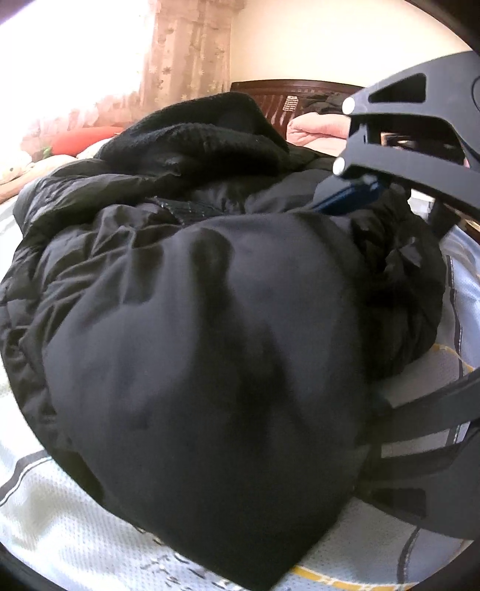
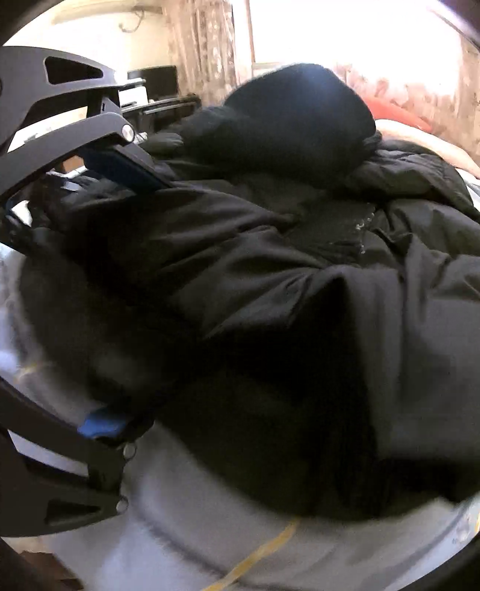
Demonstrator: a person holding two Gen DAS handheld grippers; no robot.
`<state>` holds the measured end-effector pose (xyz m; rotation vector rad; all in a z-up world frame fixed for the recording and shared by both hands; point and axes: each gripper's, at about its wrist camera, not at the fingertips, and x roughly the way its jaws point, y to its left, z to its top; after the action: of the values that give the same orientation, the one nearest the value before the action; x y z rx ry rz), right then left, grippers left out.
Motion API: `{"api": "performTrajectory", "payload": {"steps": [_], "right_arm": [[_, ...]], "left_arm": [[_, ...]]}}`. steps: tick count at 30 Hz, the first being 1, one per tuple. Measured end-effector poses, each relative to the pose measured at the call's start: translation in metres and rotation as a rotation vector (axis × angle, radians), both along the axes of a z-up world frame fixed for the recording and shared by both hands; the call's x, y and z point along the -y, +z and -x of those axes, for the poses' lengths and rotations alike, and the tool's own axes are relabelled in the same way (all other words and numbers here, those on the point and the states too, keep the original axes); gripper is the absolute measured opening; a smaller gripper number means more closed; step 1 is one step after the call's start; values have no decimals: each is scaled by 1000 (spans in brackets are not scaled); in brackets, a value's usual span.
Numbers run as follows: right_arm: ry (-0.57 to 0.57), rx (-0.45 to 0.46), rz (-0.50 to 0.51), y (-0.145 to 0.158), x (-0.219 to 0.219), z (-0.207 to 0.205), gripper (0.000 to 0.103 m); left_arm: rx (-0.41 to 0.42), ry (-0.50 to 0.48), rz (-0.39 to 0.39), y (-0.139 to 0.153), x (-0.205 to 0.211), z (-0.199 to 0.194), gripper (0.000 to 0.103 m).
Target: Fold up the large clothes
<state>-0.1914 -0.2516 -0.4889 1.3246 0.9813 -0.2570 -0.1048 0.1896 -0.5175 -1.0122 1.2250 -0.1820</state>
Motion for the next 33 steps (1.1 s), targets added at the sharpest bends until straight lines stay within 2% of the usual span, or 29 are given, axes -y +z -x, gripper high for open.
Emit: {"api": "performTrajectory", "payload": {"steps": [2,4,6,8,12,15,21,24,27,30,33], "right_arm": [[7,14,37,10,-4,-7,56],[84,-9,126,21,-11,-15,45],[143,-27,166,26,-12,-18,37],[150,-29,138,28,-7,-19,32],[161,-32,106,39,-2,-24,29],[190,-11,104,58,0,-34,29],[227,51,97,106,12,-59,26],[230,108,129,136,18,-85,25],[248,174,164,161,25,-122,25],[261,229,211,175,33,-165,24],[270,274,240,181,47,-210,22]], "left_arm": [[-15,-11,-16,-1,1,-4,56],[-10,-23,-33,0,1,-7,42],[1,-5,-6,3,1,-8,34],[14,3,-4,7,2,-9,29],[47,-14,-42,23,8,-13,23],[64,-9,-30,42,8,-20,23],[183,-97,12,101,18,-66,22],[257,-121,15,127,20,-94,22],[360,-176,-33,156,31,-127,22],[455,-230,-76,176,44,-166,22],[517,-238,-99,185,55,-212,22]]}}
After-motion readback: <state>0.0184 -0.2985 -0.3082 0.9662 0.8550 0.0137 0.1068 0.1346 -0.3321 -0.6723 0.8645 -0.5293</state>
